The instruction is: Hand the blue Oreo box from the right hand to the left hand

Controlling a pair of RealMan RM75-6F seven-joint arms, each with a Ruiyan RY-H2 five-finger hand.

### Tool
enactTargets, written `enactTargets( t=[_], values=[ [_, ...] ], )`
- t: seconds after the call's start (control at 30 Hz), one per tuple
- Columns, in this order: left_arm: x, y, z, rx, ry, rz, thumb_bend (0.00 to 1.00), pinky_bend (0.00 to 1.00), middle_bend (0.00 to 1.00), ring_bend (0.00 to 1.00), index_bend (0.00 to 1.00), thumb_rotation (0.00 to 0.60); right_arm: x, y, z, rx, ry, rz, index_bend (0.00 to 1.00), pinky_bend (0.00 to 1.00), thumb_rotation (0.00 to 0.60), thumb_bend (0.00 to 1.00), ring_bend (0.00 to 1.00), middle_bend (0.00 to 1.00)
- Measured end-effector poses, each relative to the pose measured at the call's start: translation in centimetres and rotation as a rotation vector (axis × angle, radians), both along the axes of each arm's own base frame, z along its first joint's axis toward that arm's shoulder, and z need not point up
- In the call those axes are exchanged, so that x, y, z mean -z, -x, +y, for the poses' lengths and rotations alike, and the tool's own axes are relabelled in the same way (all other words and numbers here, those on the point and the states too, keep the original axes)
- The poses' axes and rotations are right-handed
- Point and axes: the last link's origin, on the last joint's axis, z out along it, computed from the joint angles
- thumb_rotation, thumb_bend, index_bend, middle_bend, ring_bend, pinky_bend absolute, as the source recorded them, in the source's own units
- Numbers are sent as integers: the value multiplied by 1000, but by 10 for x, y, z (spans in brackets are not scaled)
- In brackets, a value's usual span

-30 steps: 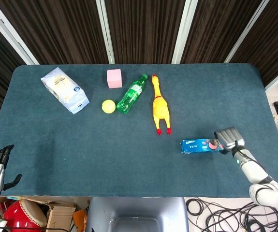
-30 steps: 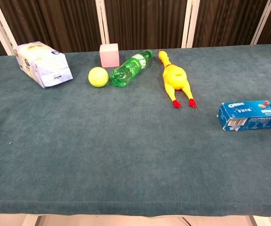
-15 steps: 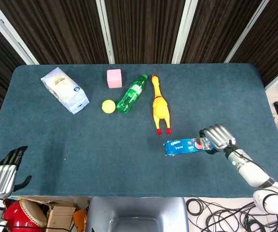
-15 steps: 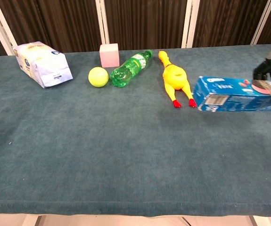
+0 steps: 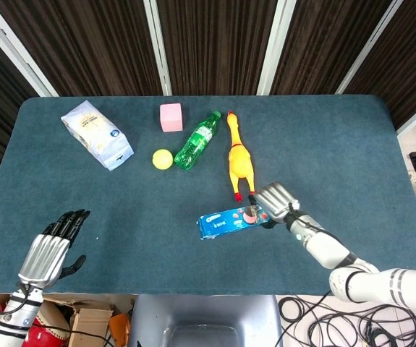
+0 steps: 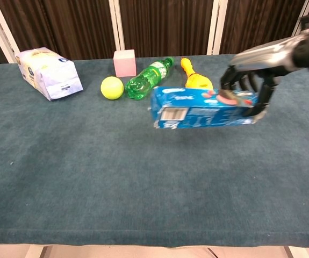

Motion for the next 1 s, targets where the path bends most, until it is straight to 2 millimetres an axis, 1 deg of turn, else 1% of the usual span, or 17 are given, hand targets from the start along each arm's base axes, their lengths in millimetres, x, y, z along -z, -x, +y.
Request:
enactTargets(
  t=[0.07, 0.17, 0.27, 0.47, 0.67, 1.0],
  values=[
    [3, -6, 5, 8, -2, 2, 263, 301, 67, 91, 32, 600, 13, -14, 1, -5, -23, -12, 624, 450, 600, 385, 505, 541],
    [9, -15, 11, 12, 2, -3, 263, 298, 45, 74, 14, 600, 27, -30, 3, -17, -48, -21, 623, 449, 600, 385, 505, 541],
    [16, -21, 16, 14, 24, -5, 264, 291, 13, 52, 0, 600, 37, -44, 5, -22, -72, -40, 623, 450, 600, 385, 505, 541],
    [33, -35, 20, 22, 97, -2, 262, 292, 0, 36, 0, 600, 54, -69, 8, -29, -95, -76, 622, 449, 600, 385, 505, 541],
    [42, -44, 16, 38, 148, -28, 258, 306, 0, 35, 0, 600, 66, -81, 9, -36, -96, -81, 622, 450, 600, 385, 505, 541],
    [50, -56, 10, 52, 231, -69, 239, 322, 0, 37, 0, 600, 84, -90, 4, -27, -91, -96, 622, 450, 600, 385, 505, 541]
  ],
)
